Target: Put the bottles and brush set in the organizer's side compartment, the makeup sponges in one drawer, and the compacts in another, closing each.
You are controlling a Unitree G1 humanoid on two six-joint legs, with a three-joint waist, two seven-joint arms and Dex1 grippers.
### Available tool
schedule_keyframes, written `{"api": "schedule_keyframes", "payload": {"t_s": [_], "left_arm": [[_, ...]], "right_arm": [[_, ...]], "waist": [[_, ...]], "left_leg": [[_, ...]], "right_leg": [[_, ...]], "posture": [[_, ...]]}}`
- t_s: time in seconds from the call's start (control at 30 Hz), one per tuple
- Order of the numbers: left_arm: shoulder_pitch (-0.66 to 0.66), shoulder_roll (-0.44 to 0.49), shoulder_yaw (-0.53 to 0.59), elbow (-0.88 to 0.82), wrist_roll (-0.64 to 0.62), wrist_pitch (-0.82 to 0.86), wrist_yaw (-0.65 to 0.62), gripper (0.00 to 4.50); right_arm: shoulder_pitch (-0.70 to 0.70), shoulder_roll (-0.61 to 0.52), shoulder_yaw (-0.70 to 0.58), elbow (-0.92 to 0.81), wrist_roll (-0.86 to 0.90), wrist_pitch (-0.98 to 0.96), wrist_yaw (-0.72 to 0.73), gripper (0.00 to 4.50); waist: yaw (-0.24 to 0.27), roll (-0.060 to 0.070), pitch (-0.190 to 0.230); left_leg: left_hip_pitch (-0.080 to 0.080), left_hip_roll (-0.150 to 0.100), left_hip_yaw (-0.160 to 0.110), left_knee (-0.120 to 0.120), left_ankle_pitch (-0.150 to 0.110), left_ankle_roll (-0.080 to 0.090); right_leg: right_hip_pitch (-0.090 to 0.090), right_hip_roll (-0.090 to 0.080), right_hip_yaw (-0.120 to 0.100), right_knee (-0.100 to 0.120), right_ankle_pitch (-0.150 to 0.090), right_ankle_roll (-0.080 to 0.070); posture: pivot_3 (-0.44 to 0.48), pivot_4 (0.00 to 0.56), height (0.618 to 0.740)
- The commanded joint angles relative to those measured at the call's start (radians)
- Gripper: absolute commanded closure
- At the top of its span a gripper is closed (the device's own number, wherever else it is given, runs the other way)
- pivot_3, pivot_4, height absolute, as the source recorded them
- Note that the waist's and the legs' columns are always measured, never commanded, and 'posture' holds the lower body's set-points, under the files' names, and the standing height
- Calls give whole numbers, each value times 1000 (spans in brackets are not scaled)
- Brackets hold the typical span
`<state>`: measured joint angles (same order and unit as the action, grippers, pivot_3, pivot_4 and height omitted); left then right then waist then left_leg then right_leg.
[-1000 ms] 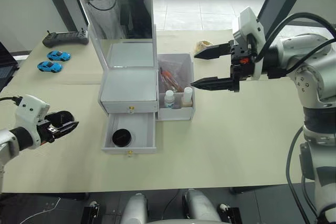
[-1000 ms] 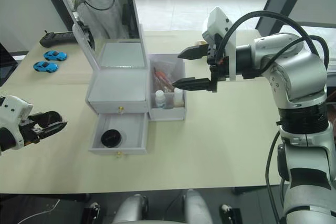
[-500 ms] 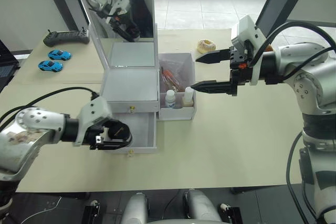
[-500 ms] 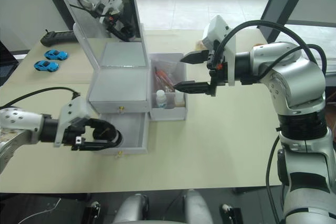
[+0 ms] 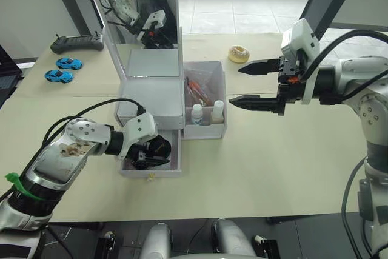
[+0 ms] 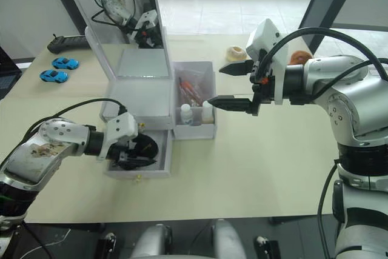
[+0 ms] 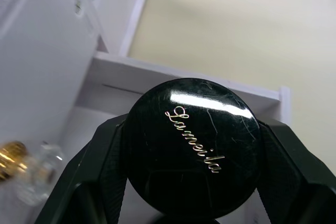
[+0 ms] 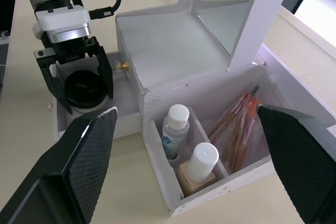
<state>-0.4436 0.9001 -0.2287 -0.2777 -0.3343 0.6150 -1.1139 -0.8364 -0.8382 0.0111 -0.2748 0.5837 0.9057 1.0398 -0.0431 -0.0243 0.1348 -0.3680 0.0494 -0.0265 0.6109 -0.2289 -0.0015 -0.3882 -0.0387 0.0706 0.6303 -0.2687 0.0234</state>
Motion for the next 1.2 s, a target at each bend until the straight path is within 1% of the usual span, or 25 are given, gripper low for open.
{"api": "schedule_keyframes", "payload": {"t_s": [0.03,0.3,0.37,0.43,0.47,0.57,0.67,0.7,0.73,0.8,0.83,0.87,0.93,1.0,1.1,1.13,1.2], "left_arm": [[-26,-19,-11,3,14,-14,-9,1572],[-31,-35,-44,10,39,-9,-33,1572],[-39,-42,-41,14,39,-1,-30,833],[-43,-42,-34,11,33,10,-33,259],[-50,-35,-30,4,25,37,-35,41],[-64,-14,-4,-24,-12,111,-47,41],[-66,12,55,-65,-82,185,-60,41],[-58,27,85,-86,-115,210,-68,41],[-40,50,134,-116,-173,248,-89,41],[-52,54,286,-144,-355,411,-79,41],[-64,48,340,-148,-424,473,-64,41],[-70,48,377,-153,-473,516,-50,41],[-33,92,446,-192,-547,574,-56,41],[61,116,532,-242,-607,630,-33,41],[190,124,609,-293,-646,650,7,41],[264,113,642,-314,-648,648,21,216],[454,90,716,-371,-652,645,19,624]], "right_arm": [[-2,-15,-44,-25,12,1,-25,0],[-5,-22,-45,-32,38,8,-39,0],[-8,-24,-41,-30,41,8,-41,0],[-10,-25,-39,-28,41,6,-42,0],[-11,-25,-37,-27,41,6,-42,0],[-15,-24,-31,-27,37,4,-44,0],[-24,-19,-32,-31,46,11,-45,0],[-25,-17,-33,-33,51,13,-44,0],[-24,-19,-30,-36,52,11,-38,0],[-25,-30,-13,-43,49,0,-12,0],[-27,-35,-7,-45,47,-6,-1,0],[-30,-35,-4,-45,48,-9,6,0],[-59,-12,1,-33,56,-10,6,0],[-87,10,13,-10,51,-24,13,0],[-104,25,28,13,39,-42,27,0],[-109,34,36,25,34,-53,34,0],[-118,52,56,49,21,-79,49,0]], "waist": [[0,0,0],[1,0,0],[1,0,0],[0,0,0],[0,0,0],[0,0,0],[-1,0,0],[-1,0,0],[-2,0,0],[-2,0,0],[-2,0,0],[-1,0,0],[-4,0,0],[-10,1,0],[-8,1,0],[-4,1,0],[-7,1,0]], "left_leg": [[0,0,0,0,0,0],[0,0,0,0,0,0],[0,0,0,0,0,0],[0,0,0,0,0,0],[0,0,0,0,0,0],[0,0,-1,0,0,0],[0,0,-1,0,0,0],[0,0,-1,0,0,0],[0,0,-1,0,0,0],[0,0,-1,0,0,0],[0,0,-1,0,0,0],[0,1,-1,0,0,0],[0,0,-1,1,0,0],[1,0,-1,0,0,0],[3,1,-1,-1,0,0],[3,1,-1,-2,0,0],[3,1,-1,-1,0,0]], "right_leg": [[0,0,0,0,0,0],[0,0,0,0,0,0],[0,0,0,0,0,0],[0,0,0,0,0,0],[0,0,0,0,0,0],[0,0,0,1,0,0],[0,0,0,1,0,1],[0,0,0,1,0,1],[0,0,0,1,-1,2],[0,0,0,1,-2,4],[0,0,0,1,-2,4],[0,0,-1,1,-3,5],[0,0,-1,1,-4,8],[0,0,0,1,-4,8],[1,0,0,2,-4,8],[1,0,0,2,-4,7],[1,0,0,1,-2,3]], "posture": [[0,150,740],[0,150,740],[0,150,740],[0,150,740],[0,150,740],[0,150,740],[0,150,740],[0,150,740],[0,150,740],[0,150,740],[0,150,740],[0,150,740],[0,150,740],[0,150,740],[0,150,740],[0,150,740],[0,150,740]]}}
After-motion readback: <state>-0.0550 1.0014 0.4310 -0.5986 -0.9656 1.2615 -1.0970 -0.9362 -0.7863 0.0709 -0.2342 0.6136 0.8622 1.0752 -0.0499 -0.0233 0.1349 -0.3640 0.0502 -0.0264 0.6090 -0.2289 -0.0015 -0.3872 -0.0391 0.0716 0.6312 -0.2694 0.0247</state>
